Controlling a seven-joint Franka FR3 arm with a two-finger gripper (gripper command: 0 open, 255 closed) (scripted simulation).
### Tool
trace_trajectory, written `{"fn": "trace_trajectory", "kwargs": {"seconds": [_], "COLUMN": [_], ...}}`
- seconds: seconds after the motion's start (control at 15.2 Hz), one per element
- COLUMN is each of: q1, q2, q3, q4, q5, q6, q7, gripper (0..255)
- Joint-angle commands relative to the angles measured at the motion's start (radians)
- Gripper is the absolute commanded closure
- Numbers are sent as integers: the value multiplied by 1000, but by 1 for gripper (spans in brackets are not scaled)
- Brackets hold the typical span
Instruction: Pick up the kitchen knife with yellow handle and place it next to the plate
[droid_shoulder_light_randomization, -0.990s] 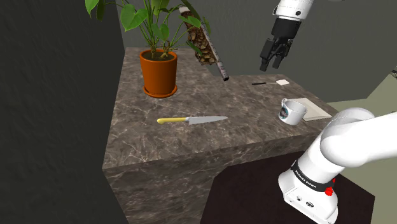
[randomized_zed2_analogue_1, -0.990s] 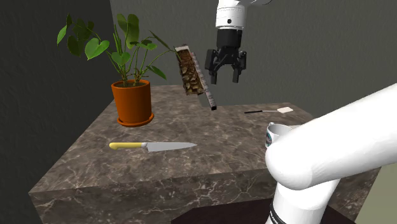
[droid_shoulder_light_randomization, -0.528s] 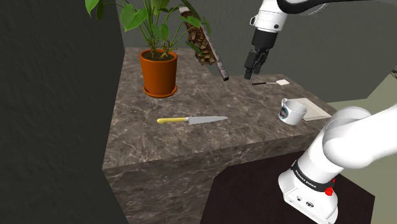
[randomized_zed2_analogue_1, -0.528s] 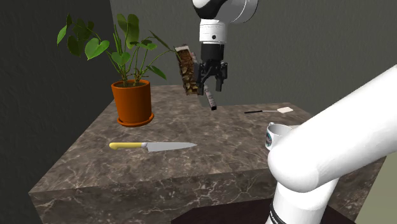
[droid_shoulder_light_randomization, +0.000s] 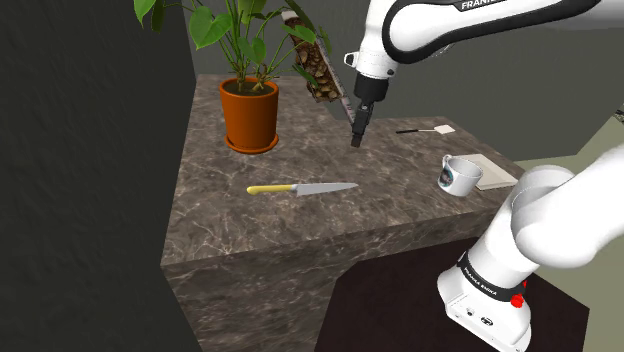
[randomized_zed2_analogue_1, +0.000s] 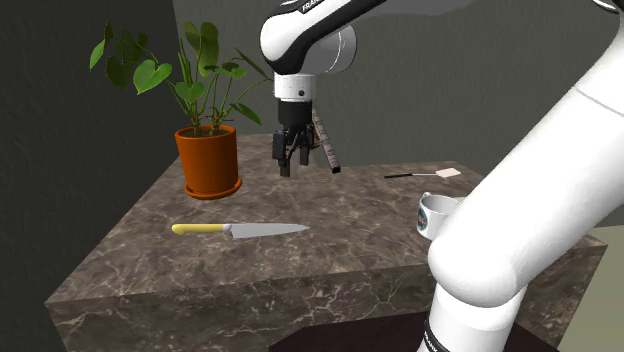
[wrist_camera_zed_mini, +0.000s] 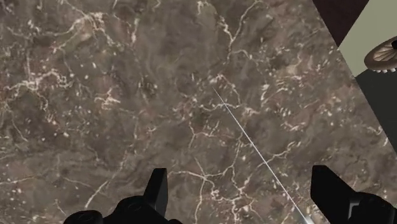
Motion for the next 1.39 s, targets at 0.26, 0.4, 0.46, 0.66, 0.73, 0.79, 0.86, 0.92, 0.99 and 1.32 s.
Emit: {"fn": "trace_trajectory", "kwargs": {"seconds": [0.26,0.4,0.46,0.66,0.73,0.79,0.86,0.92,0.99,1.32], "q1": [83,107,119,153,164,166,166,166,166,167], "q2": [163,215,241,316,340,347,355,363,372,415], "q3": [37,53,61,87,97,99,100,100,100,101], "q4": [21,29,33,47,52,53,47,42,37,16], "q5": [1,-1,-2,-10,-14,-15,-16,-16,-17,-21], "q6": [156,204,228,296,318,324,337,351,365,429], "q7": [-159,-208,-233,-302,-324,-330,-329,-329,-328,-325], "gripper": [0,0,0,0,0,0,0,0,0,0]}}
